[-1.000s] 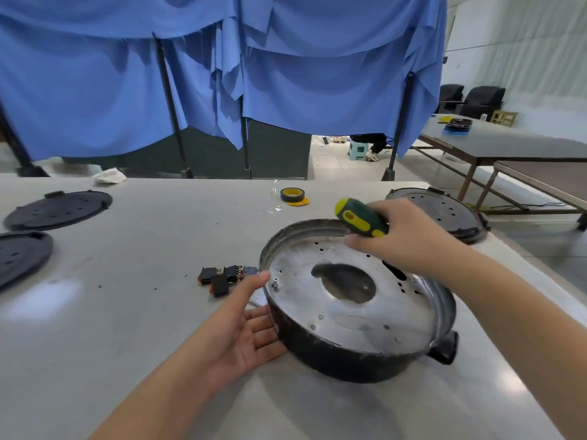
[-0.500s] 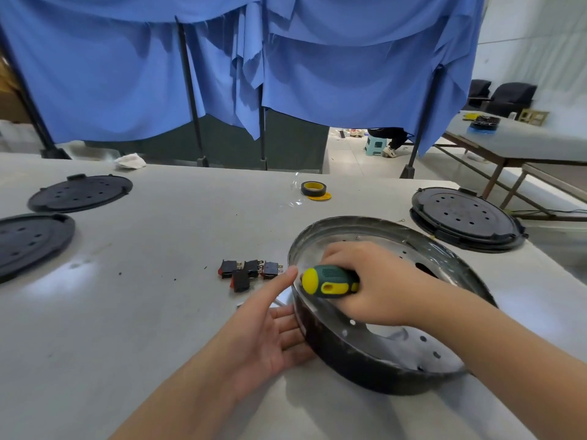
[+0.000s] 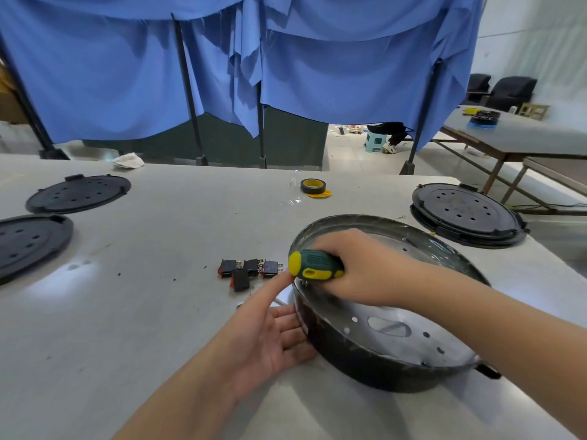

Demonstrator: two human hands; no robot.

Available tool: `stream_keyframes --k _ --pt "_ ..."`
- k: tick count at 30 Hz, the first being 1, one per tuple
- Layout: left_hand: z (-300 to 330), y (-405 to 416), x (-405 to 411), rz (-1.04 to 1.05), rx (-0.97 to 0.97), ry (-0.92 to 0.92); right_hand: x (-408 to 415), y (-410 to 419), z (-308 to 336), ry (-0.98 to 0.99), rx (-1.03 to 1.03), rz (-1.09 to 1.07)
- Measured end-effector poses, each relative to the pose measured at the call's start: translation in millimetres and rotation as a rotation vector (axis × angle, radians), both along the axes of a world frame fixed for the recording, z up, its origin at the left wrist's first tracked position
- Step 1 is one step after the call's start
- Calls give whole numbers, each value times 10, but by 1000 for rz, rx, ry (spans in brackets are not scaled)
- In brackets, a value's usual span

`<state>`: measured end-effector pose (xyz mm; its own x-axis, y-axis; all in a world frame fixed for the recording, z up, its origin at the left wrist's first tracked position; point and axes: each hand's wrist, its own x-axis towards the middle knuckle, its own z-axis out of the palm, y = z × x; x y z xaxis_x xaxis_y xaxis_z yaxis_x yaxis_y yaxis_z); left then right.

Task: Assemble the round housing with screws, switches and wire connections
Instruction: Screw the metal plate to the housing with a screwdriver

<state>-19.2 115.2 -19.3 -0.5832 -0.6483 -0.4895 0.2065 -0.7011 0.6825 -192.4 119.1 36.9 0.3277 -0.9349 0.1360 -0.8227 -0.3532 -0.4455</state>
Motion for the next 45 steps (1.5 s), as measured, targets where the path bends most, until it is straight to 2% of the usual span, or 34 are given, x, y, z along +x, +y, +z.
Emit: stream_keyframes --k 17,29,32,34,36,41,44,45 --pt "-30 -8 18 -23 10 14 27 -34 14 -70 80 0" --pt "-21 -2 -11 4 5 1 17 -35 -34 -7 23 -15" --pt "-30 -5 -7 0 0 -12 -47 -17 27 -17 -53 -11" --pt "-32 -5 -9 -1 -2 -21 -109 -27 133 -53 -122 -91" --pt "-27 -1 -17 4 3 -27 -139 -39 281 -168 -163 -176" --pt "-3 13 -20 9 12 -27 -148 -79 581 -687 -235 -323" --pt "-1 14 -20 3 13 -31 -86 -100 671 -1246 -5 -178" --pt "-4 14 -20 6 14 -34 -58 -96 673 -1366 60 -136"
